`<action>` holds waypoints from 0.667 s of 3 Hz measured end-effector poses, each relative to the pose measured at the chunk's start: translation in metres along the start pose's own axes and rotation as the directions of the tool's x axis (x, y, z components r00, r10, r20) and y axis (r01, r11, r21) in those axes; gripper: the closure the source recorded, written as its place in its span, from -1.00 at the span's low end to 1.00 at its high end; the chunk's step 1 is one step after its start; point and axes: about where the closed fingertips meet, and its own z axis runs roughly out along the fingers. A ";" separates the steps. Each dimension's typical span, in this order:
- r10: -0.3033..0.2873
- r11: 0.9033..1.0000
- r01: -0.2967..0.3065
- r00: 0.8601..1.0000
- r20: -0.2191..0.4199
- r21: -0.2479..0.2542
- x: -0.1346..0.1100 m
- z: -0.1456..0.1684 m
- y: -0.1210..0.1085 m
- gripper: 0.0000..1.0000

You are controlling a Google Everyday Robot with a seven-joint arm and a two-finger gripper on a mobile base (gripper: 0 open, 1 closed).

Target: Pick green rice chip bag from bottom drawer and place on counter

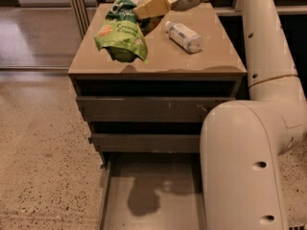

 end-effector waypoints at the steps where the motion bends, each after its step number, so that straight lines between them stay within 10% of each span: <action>1: -0.026 0.985 0.026 1.000 -0.002 0.169 -0.003 0.004 -0.052 1.00; 2: 0.012 0.975 -0.008 1.000 -0.014 0.220 0.018 0.022 -0.085 1.00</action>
Offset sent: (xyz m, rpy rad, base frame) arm 0.1434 0.0081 -0.0519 -0.0656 -0.0479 -0.2806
